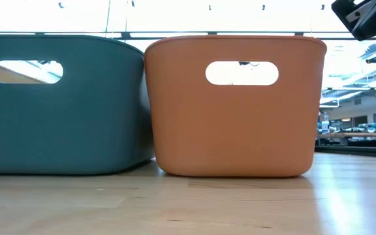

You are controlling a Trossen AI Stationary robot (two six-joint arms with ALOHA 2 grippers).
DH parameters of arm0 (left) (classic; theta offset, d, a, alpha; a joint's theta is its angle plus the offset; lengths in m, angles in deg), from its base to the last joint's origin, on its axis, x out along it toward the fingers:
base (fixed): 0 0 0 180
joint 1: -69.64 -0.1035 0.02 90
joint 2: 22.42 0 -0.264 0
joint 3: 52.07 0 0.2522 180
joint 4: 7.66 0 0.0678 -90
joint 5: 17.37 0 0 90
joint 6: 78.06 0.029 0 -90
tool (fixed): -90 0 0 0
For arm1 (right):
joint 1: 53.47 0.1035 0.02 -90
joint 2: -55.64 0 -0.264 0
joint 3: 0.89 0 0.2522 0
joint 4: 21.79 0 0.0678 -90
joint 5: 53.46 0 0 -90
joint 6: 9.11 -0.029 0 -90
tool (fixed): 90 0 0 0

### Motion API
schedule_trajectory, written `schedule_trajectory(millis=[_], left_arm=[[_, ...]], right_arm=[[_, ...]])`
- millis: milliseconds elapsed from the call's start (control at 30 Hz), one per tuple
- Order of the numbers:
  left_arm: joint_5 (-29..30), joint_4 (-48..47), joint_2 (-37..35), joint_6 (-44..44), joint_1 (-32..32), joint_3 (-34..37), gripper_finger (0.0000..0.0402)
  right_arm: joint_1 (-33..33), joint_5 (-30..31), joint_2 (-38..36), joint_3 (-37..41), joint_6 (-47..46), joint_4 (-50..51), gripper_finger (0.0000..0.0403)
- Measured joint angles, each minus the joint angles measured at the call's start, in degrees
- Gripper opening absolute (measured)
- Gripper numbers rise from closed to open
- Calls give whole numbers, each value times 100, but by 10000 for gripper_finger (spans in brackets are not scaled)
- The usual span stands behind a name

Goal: Sort candy
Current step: Adjust the colored bins

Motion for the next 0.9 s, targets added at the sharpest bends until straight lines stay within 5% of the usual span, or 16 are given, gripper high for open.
schedule_trajectory(millis=[900], left_arm=[[676, 108, 0, 22, -137, 364, 0]], right_arm=[[0, 1, 2, 0, 52, -43, 0]])
